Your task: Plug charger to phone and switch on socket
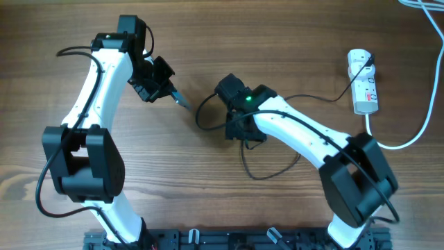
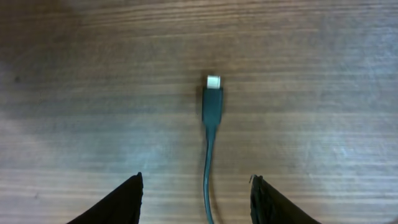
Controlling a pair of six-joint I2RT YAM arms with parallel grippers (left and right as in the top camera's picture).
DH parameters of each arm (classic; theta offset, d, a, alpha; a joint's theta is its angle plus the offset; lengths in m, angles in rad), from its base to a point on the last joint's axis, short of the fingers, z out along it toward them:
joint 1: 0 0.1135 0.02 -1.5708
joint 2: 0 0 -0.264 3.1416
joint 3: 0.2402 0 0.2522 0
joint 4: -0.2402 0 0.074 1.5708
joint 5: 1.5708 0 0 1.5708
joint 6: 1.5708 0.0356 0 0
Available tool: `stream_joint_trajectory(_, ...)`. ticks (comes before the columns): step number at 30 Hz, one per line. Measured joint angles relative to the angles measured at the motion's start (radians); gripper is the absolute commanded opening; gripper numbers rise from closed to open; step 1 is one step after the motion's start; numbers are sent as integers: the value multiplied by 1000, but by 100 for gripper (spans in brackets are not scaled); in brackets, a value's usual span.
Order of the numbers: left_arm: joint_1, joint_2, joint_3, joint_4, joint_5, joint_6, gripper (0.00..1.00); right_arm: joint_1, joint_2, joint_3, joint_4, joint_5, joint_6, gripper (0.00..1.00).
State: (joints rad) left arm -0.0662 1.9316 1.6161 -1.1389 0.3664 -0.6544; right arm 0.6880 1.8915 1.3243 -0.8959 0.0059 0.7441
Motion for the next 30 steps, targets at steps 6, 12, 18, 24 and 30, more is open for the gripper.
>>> stream_joint_trajectory(6, 0, 0, 0, -3, -3, 0, 4, 0, 68, 0, 24, 22, 4, 45)
stream_joint_trajectory(12, 0, 0, 0, -3, -3, 0, 4, -33, 77, -1, 35, 22, 8, 40)
stream_joint_trajectory(18, 0, 0, 0, -3, -3, 0, 4, -97, 84, -1, 56, 5, -27, 38)
stream_joint_trajectory(24, 0, 0, 0, -2, -3, 0, 4, -87, 91, -1, 62, -22, -46, 43)
stream_joint_trajectory(30, 0, 0, 0, -2, -3, 0, 4, -82, 91, -1, 64, -50, -58, 43)
